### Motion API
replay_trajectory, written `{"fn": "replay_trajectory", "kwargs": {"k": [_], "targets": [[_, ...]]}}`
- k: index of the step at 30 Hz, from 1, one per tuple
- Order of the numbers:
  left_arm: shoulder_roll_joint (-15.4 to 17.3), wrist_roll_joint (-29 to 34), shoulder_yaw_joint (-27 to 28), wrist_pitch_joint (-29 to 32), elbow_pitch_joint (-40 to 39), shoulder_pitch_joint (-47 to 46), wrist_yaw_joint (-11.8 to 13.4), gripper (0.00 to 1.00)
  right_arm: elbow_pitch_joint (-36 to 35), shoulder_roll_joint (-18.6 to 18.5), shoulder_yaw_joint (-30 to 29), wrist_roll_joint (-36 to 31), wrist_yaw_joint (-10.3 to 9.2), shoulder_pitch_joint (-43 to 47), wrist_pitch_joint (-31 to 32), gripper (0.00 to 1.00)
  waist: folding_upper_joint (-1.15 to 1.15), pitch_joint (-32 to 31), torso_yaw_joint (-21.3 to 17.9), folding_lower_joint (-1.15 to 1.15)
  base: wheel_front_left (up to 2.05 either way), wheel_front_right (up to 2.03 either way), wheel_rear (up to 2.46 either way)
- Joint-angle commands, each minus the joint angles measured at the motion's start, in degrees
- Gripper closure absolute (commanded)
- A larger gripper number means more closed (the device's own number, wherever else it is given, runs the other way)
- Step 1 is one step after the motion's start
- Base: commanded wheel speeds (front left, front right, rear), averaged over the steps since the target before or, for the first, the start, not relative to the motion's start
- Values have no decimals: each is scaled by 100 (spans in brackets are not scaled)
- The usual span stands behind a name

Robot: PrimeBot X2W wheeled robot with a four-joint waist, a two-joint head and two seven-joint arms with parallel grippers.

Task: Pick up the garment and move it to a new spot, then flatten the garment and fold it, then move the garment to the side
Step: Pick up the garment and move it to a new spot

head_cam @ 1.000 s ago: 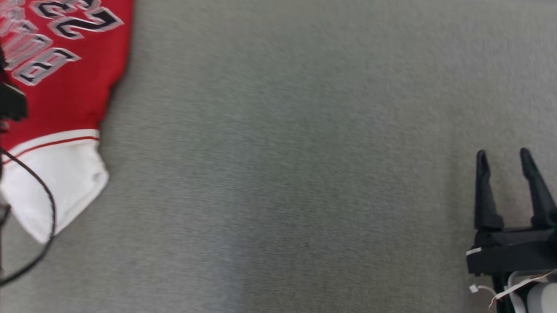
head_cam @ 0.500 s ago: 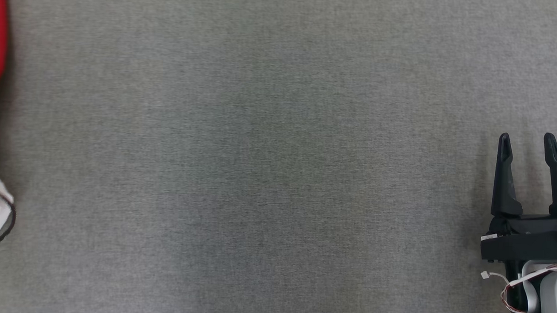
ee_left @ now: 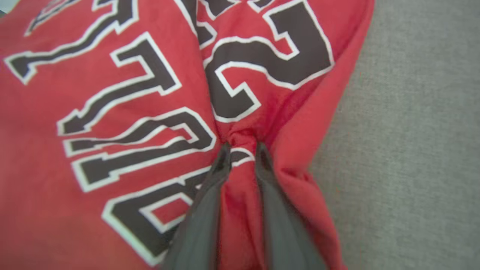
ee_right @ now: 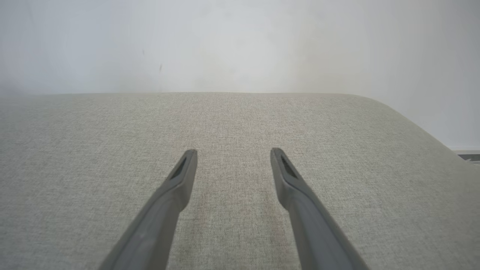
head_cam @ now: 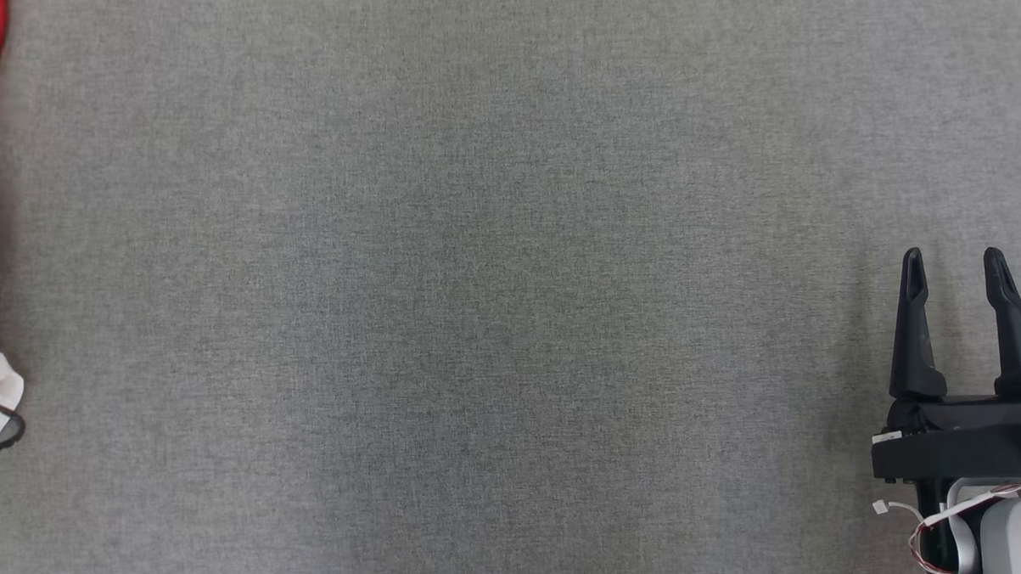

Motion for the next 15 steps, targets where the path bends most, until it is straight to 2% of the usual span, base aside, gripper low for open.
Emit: {"fn": "replay_trajectory", "kwargs": {"k": [1, 5, 11, 15], "targets": [[-42, 49, -88, 117, 115, 139, 8, 100, -10, -7, 4, -41, -12, -24, 11, 0, 0, -62, -20, 1, 0, 0, 0], [-65, 103, -146, -112, -36, 51, 38, 100, -14, -14, -15, -39, -12, 11, 27, 0, 0, -151, -18, 1, 0, 0, 0], [55, 300, -232, -959, -328, -84, 146, 100, 40, 38, 11, -39, -12, 78, 7, 0, 0, -446, 13, 1, 0, 0, 0], [67, 415, -315, -1502, -495, -209, 115, 100, 145, 103, 45, -41, -12, 146, -27, 0, 0, -721, 47, 1, 0, 0, 0]]}}
